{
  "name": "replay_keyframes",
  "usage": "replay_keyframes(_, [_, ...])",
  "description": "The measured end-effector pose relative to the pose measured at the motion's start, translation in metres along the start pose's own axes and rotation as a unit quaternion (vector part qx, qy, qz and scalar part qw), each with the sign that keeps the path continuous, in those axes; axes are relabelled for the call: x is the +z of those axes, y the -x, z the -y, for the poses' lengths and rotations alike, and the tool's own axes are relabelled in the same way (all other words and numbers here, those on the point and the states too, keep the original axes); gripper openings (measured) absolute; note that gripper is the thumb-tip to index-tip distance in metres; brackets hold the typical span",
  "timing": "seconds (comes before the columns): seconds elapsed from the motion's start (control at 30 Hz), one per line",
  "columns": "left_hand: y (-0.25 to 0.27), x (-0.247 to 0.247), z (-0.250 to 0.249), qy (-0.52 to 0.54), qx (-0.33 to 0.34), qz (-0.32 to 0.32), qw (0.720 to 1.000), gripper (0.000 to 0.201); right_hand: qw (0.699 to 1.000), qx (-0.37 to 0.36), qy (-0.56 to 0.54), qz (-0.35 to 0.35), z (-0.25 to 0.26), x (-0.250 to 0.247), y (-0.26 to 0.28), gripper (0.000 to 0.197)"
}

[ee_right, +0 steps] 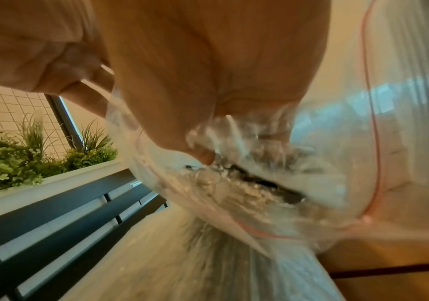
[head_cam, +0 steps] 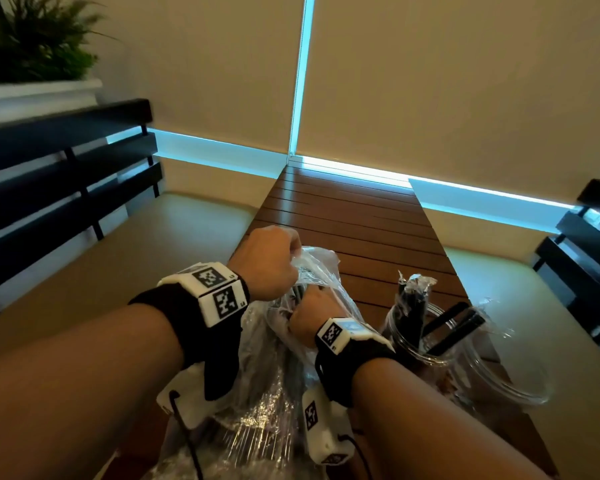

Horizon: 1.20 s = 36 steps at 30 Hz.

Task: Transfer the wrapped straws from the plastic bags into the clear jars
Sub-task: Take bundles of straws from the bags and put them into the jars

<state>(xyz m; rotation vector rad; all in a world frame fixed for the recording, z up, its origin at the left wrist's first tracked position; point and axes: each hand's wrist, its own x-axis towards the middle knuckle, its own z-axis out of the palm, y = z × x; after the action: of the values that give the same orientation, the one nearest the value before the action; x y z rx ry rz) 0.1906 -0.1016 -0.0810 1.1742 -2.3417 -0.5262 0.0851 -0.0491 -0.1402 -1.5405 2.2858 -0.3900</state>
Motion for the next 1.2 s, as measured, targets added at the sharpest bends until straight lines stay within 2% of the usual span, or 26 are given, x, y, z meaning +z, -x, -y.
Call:
replay_keyframes(0.03, [0.000,0.002,0.001,0.003,0.004,0.001,1.000,0.021,1.000,-0.004,-0.002,-0.001,-0.002,0.001,-0.002,0.025])
replay_keyframes(0.17, [0.008,0.005,0.002,0.001,0.016,0.002,1.000,0.020,0.999,0.006,-0.029,0.020,-0.003,0.001,-0.006,0.006])
replay_keyframes(0.23, [0.007,0.006,0.003,0.005,0.016,0.003,1.000,0.022,0.999,0.014,-0.039,0.025,-0.003,0.003,-0.006,0.023])
replay_keyframes(0.33, [0.009,0.006,0.001,0.007,0.012,0.010,1.000,0.022,1.000,-0.003,-0.015,-0.002,-0.005,0.006,-0.008,0.014])
replay_keyframes(0.47, [0.009,0.008,-0.002,0.005,0.015,0.013,1.000,0.024,0.999,-0.013,0.026,0.021,-0.002,0.012,-0.009,0.009])
replay_keyframes(0.57, [0.008,0.011,-0.004,0.004,0.018,0.013,1.000,0.024,0.999,-0.012,0.046,0.023,-0.003,0.018,-0.012,0.015])
replay_keyframes(0.67, [0.008,0.013,-0.004,0.006,0.019,0.012,1.000,0.024,0.994,-0.042,0.096,0.039,-0.004,0.017,-0.012,0.011])
replay_keyframes(0.77, [0.008,0.017,-0.001,0.004,0.015,0.008,1.000,0.021,0.993,-0.064,0.092,0.038,-0.007,0.022,-0.014,0.024])
replay_keyframes(0.83, [0.008,0.021,0.004,-0.009,0.003,0.001,1.000,0.015,0.993,-0.057,0.077,0.063,-0.007,0.025,-0.015,0.028])
replay_keyframes(0.9, [0.009,0.025,0.008,-0.022,-0.023,0.014,0.999,0.005,0.994,-0.059,0.075,0.049,-0.007,0.023,-0.013,0.026])
replay_keyframes(1.03, [0.008,0.032,0.017,-0.055,-0.071,0.071,0.993,0.020,0.995,-0.063,0.070,0.031,-0.009,0.020,-0.011,0.030])
replay_keyframes(1.2, [0.007,0.032,0.012,-0.036,-0.081,0.082,0.993,0.021,0.991,-0.084,0.102,0.025,-0.011,0.017,-0.006,0.023])
